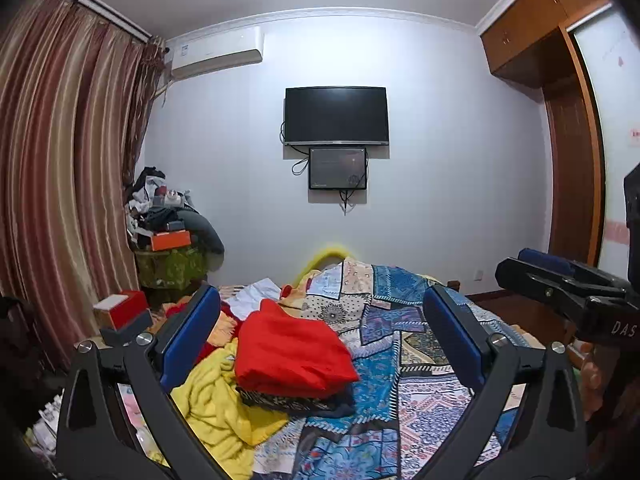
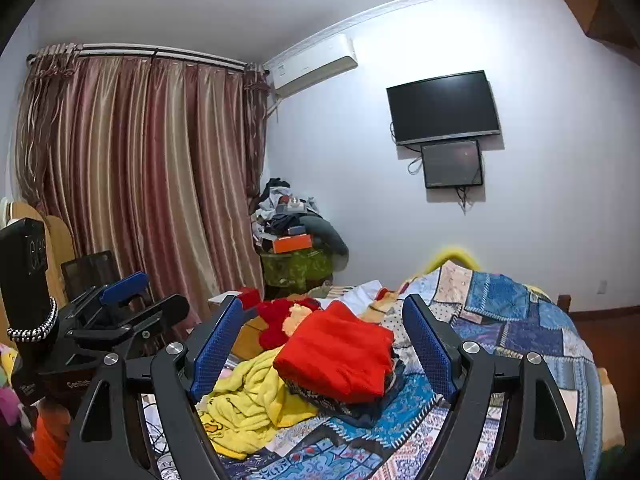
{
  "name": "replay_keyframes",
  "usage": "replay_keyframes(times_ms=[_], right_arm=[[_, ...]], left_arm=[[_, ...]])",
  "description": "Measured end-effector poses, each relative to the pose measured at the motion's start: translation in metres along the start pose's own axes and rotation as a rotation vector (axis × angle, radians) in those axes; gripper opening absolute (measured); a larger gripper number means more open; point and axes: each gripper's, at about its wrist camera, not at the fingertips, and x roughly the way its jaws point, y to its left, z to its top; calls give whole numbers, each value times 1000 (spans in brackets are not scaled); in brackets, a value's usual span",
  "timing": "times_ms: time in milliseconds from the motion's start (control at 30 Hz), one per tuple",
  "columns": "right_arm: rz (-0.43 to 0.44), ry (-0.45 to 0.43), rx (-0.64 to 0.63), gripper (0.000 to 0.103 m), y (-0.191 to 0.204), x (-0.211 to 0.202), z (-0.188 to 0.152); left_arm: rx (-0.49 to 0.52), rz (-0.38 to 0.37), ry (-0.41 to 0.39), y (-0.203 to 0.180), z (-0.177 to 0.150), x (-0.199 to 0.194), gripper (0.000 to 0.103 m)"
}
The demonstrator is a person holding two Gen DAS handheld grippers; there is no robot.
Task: Fold large clothes
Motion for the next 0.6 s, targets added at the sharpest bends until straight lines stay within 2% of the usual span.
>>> replay_keyframes(times_ms=[300, 400, 467, 600], right_arm=[[-50, 15, -14, 81, 4, -5, -6], [-65, 22, -15, 91, 4, -2, -8], [-84, 16, -15, 102, 5, -1, -8], [-105, 24, -14, 103, 2, 2, -10]], left_arm=[[-6, 20, 13, -3, -8, -8, 103], [-13, 24, 20, -2, -10, -7, 103], [-19, 21, 27, -1, -10, -4, 103], [-28, 22, 37, -1, -13, -3, 103]])
